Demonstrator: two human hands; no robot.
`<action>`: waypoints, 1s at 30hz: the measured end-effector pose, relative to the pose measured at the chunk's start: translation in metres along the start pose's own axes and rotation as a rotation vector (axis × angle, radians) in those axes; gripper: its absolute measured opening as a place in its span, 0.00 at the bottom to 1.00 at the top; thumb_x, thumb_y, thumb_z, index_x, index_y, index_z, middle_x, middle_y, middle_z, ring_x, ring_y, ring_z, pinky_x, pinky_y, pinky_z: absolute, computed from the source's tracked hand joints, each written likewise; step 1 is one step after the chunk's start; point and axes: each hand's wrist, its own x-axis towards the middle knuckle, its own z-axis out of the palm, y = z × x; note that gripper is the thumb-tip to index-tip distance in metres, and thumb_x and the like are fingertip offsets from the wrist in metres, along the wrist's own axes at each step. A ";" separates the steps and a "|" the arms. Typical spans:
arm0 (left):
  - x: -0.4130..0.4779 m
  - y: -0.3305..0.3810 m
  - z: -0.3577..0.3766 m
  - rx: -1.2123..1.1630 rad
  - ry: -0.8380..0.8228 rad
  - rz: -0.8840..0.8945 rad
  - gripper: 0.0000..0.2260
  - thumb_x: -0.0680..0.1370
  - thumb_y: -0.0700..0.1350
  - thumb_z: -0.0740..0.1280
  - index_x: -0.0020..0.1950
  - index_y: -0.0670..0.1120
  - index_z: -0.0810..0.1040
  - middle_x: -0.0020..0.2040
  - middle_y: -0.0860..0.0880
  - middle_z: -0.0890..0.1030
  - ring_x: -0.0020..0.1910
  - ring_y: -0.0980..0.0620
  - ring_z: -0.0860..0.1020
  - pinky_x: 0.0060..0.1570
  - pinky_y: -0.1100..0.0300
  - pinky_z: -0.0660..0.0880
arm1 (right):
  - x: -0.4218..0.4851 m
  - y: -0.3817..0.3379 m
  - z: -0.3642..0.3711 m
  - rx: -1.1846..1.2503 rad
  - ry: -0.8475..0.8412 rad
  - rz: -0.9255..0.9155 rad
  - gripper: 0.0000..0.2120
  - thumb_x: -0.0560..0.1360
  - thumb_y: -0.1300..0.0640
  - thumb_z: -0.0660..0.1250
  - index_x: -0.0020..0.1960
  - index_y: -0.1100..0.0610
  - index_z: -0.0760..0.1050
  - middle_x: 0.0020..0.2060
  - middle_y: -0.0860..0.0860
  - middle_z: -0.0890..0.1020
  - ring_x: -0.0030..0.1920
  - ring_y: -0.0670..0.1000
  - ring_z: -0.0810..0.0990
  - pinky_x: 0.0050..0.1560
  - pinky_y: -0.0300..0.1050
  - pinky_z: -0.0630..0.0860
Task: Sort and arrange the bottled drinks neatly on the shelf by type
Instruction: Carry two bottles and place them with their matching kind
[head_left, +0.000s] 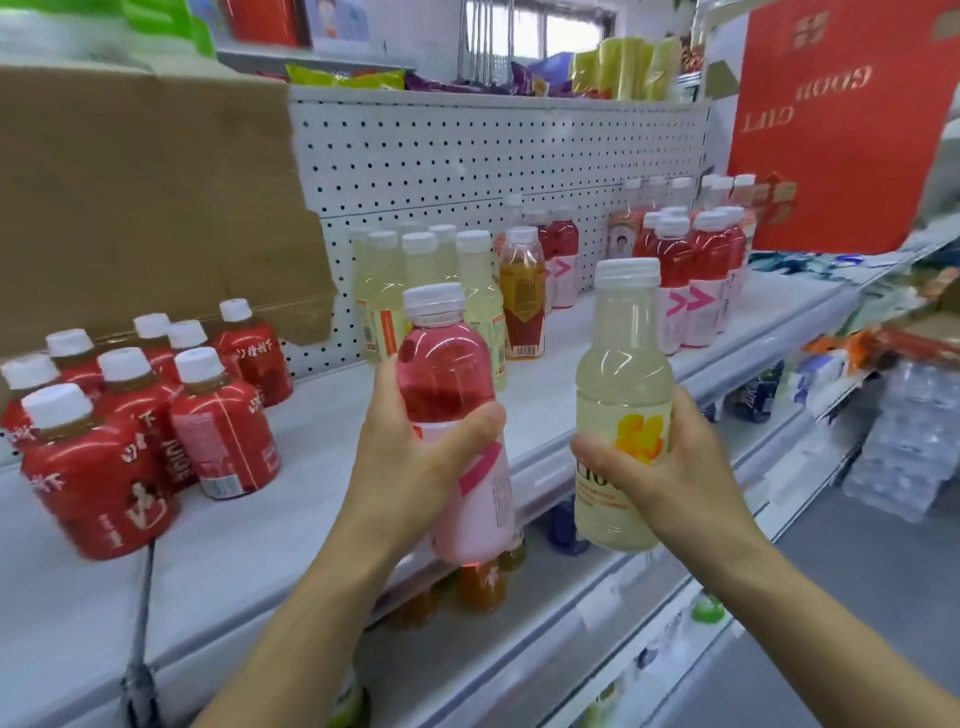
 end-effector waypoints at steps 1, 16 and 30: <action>0.005 -0.001 0.007 0.003 0.021 -0.006 0.22 0.71 0.48 0.76 0.60 0.60 0.71 0.50 0.58 0.80 0.45 0.65 0.80 0.36 0.66 0.77 | 0.012 0.005 -0.005 0.005 -0.012 -0.002 0.23 0.66 0.51 0.79 0.56 0.45 0.72 0.47 0.45 0.83 0.45 0.41 0.82 0.45 0.40 0.78; 0.059 -0.002 0.148 0.033 0.342 -0.021 0.23 0.70 0.49 0.76 0.62 0.54 0.72 0.52 0.53 0.81 0.46 0.60 0.82 0.38 0.63 0.78 | 0.149 0.061 -0.103 0.066 -0.322 -0.131 0.25 0.66 0.53 0.79 0.58 0.45 0.72 0.49 0.47 0.83 0.47 0.44 0.83 0.47 0.40 0.80; 0.088 -0.004 0.144 0.156 0.498 -0.024 0.22 0.71 0.45 0.76 0.62 0.53 0.73 0.49 0.54 0.81 0.43 0.62 0.82 0.36 0.66 0.77 | 0.200 0.075 -0.065 0.228 -0.473 -0.125 0.30 0.69 0.56 0.78 0.64 0.45 0.66 0.53 0.41 0.79 0.49 0.36 0.80 0.45 0.28 0.76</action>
